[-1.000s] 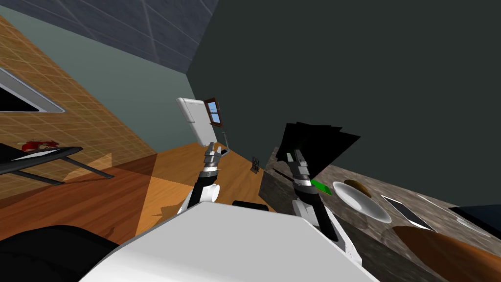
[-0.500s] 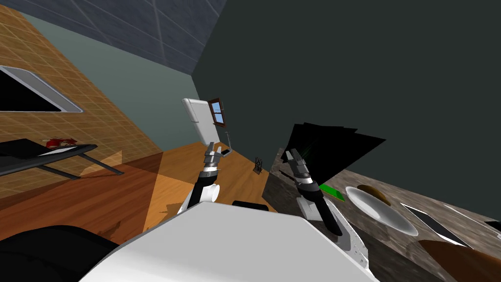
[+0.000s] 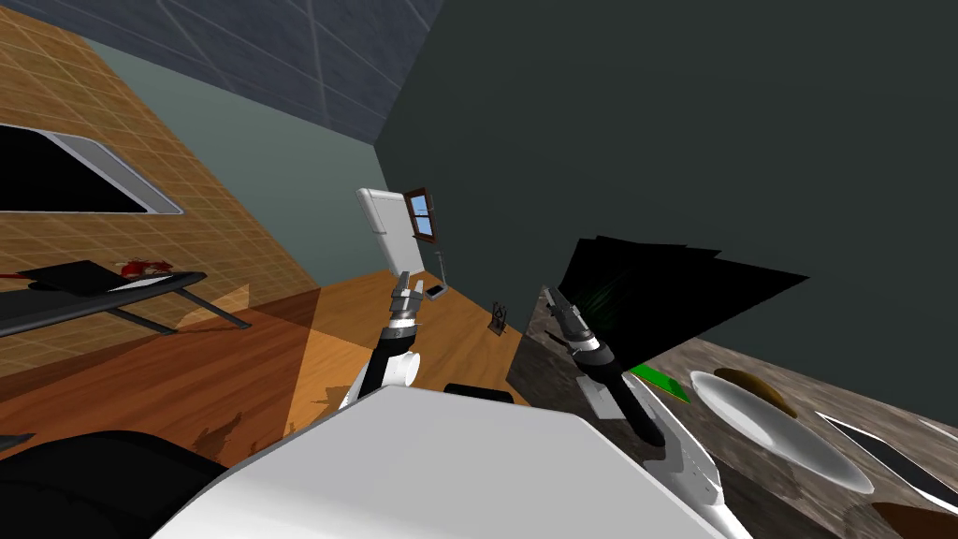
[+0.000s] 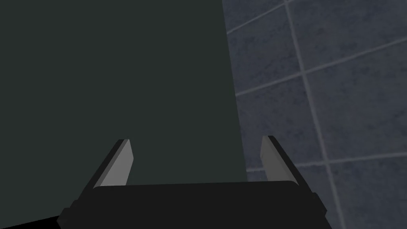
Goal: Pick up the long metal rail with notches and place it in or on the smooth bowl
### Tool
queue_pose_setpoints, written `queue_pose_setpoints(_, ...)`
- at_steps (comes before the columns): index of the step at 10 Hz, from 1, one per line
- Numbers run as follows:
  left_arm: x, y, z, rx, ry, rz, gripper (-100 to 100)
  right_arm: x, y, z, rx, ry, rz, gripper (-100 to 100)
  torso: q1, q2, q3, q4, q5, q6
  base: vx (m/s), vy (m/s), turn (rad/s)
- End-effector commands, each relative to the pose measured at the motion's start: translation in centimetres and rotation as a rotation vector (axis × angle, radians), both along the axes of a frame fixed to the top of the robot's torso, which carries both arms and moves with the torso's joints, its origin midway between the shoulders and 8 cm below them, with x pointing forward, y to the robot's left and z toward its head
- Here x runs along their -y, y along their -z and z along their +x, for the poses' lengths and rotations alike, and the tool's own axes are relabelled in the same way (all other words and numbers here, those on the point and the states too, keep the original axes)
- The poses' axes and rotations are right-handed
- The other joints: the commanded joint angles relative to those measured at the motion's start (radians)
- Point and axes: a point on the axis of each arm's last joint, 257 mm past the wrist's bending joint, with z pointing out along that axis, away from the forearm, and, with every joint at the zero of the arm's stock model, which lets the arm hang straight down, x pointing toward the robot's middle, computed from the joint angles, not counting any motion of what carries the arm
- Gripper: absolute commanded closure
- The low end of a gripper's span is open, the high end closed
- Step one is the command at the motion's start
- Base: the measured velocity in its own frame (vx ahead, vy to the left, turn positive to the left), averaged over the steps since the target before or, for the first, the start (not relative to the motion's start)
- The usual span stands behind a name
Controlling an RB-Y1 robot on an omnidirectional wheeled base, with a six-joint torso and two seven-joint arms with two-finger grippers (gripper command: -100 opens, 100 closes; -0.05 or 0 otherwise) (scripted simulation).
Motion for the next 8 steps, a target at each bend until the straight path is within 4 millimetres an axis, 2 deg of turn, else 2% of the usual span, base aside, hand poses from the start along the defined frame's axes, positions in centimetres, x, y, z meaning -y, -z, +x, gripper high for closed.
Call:
queue_pose_setpoints(1, 0.0, 0.0, 0.0, 0.0, 0.0, 0.0, 0, -0.2, 0.3, 0.0, 0.002, -0.01, -0.043, -100, 0.0, 0.0, 0.0, 0.0, 0.0, 0.0, 0.018, 0.05, 0.029)
queue_pose_setpoints(5, 0.0, 0.0, 0.0, 0.0, 0.0, 0.0, 0, -0.6, 1.9, 0.1, -0.004, -0.037, -0.188, -100, -0.001, 0.001, 0.0, 0.0, 0.0, 0.0, 0.025, 0.049, 0.055)
queue_pose_setpoints(6, 0.0, 0.0, 0.0, 0.0, 0.0, 0.0, 0, -0.6, 3.0, 0.2, -0.012, -0.045, -0.25, -100, -0.002, 0.001, 0.0, 0.0, 0.0, 0.0, 0.039, 0.056, 0.056)
queue_pose_setpoints(7, 0.0, 0.0, 0.0, 0.0, 0.0, 0.0, 0, -0.6, 3.0, 0.1, -0.014, -0.05, -0.263, -100, -0.001, 0.0, 0.0, 0.0, 0.0, 0.0, 0.029, 0.044, 0.04)
queue_pose_setpoints(8, 0.0, 0.0, 0.0, 0.0, 0.0, 0.0, 0, -0.5, 4.3, 0.2, -0.026, -0.057, -0.325, -100, -0.002, 0.0, 0.0, 0.0, 0.0, 0.0, 0.028, 0.04, 0.089)
